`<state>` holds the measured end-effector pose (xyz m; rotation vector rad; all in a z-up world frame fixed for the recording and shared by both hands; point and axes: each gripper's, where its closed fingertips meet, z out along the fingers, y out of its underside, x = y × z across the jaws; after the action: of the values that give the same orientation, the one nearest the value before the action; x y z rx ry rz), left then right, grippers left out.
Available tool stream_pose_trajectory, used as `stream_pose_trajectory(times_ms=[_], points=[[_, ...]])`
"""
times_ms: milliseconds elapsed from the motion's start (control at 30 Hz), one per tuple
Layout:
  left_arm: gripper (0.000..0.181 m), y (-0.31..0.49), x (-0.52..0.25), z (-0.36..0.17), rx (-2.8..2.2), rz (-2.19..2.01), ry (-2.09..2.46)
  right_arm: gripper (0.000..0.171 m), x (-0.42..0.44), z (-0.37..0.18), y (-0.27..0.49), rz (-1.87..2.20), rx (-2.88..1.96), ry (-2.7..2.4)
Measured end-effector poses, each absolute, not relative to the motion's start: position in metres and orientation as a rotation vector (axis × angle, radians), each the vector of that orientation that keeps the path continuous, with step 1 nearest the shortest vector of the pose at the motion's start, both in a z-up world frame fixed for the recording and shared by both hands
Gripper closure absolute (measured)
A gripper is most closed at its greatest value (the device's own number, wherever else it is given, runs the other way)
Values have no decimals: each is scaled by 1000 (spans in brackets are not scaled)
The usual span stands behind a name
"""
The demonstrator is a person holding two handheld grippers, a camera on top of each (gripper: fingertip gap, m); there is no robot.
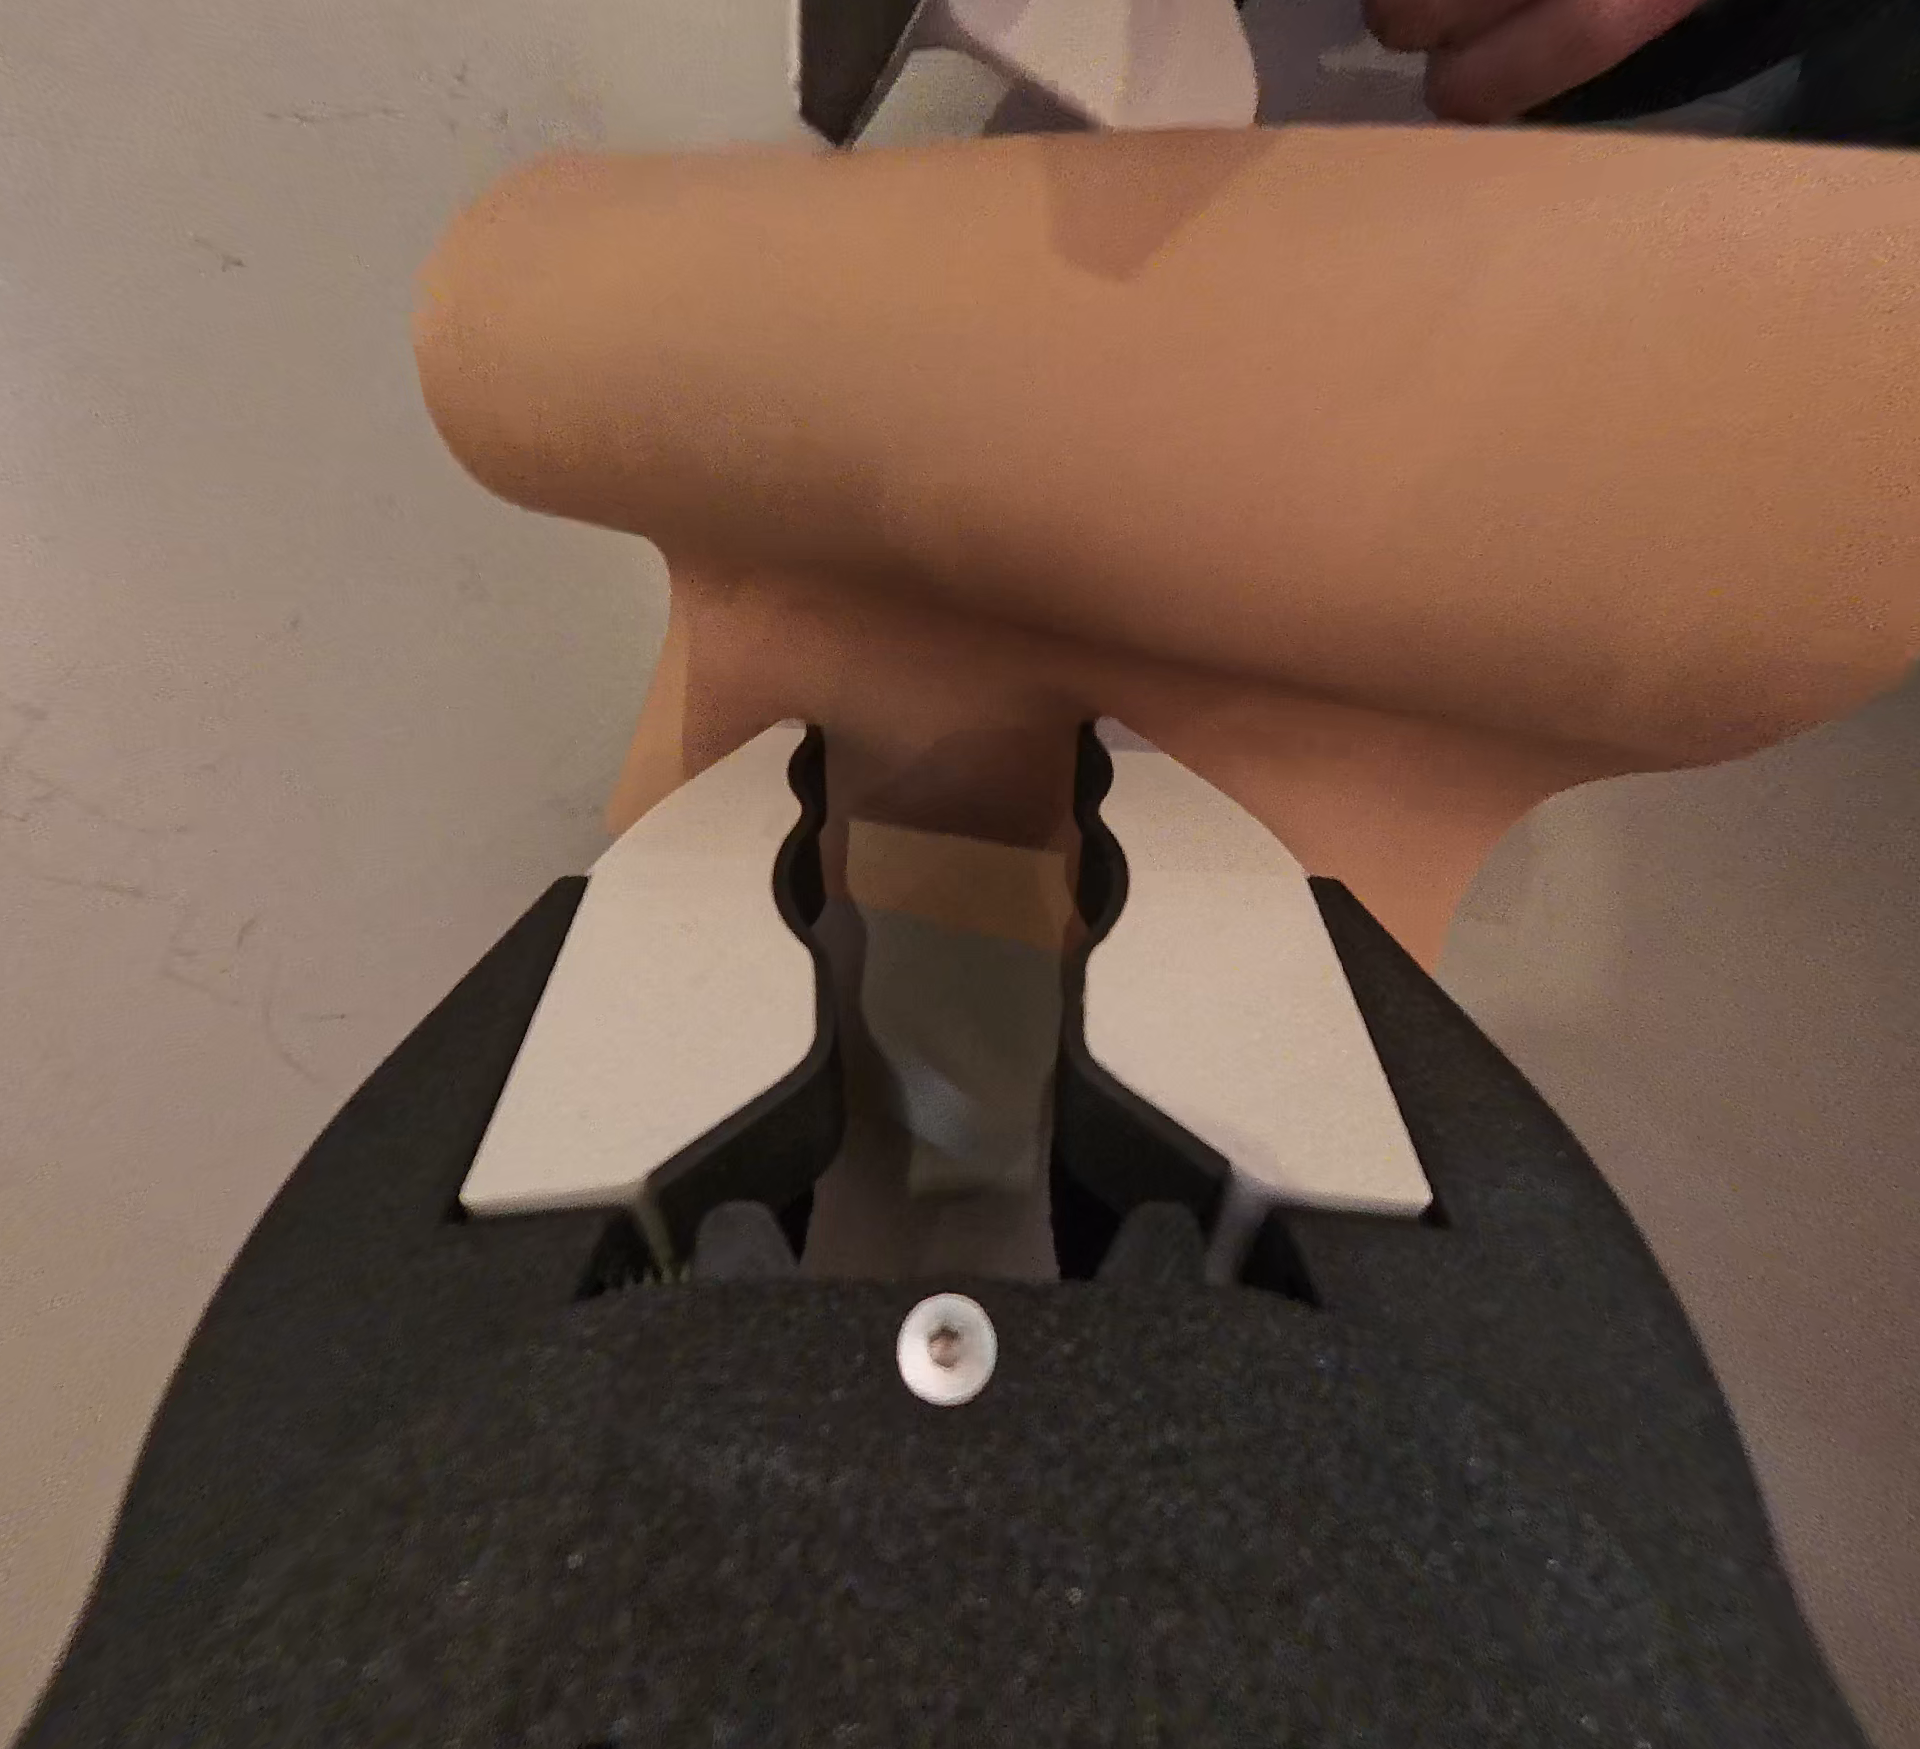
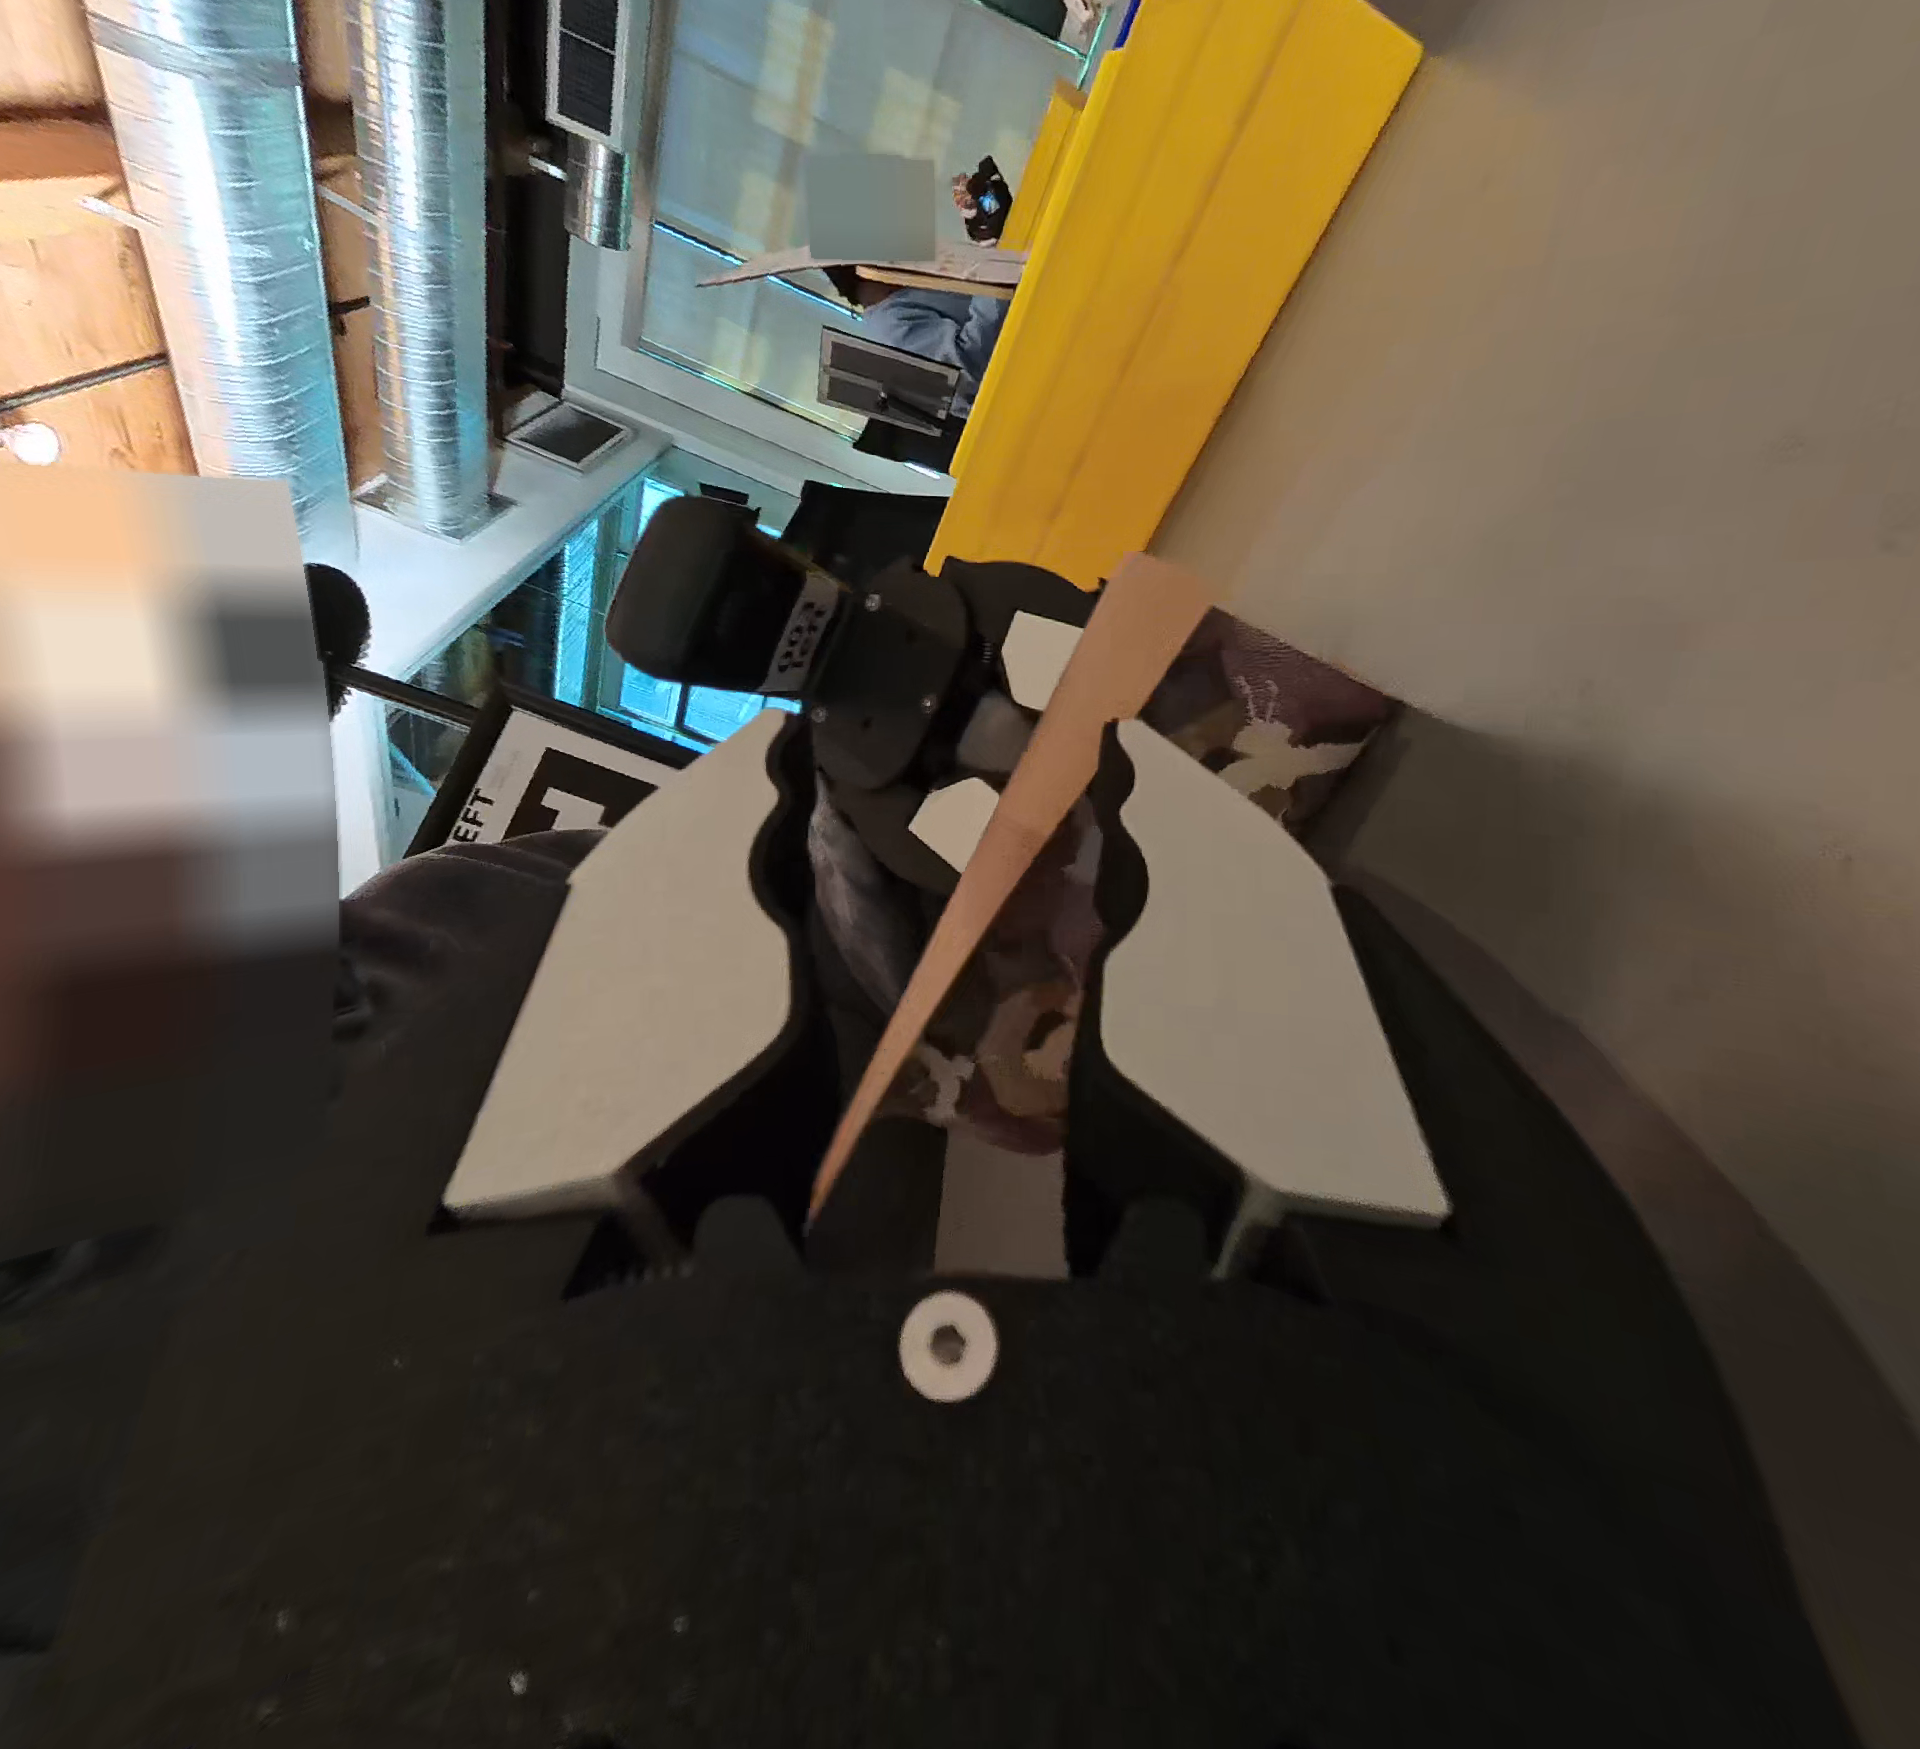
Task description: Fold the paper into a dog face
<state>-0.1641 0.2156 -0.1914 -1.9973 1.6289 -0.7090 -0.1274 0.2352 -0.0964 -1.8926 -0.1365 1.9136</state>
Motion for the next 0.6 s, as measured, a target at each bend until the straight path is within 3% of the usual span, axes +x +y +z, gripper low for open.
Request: stream_pose_trajectory(times_ms=[233,500,600], points=[[136,215,-164,-191,-1997,-710,1630,123,-131,-116,246,1836,-2048,-96],[136,215,-165,-191,-1997,-720,1630,130,-119,-92,221,2080,-1851,2],[137,215,-165,-191,-1995,-723,1629,124,-113,-124,216,1878,-2075,6]])
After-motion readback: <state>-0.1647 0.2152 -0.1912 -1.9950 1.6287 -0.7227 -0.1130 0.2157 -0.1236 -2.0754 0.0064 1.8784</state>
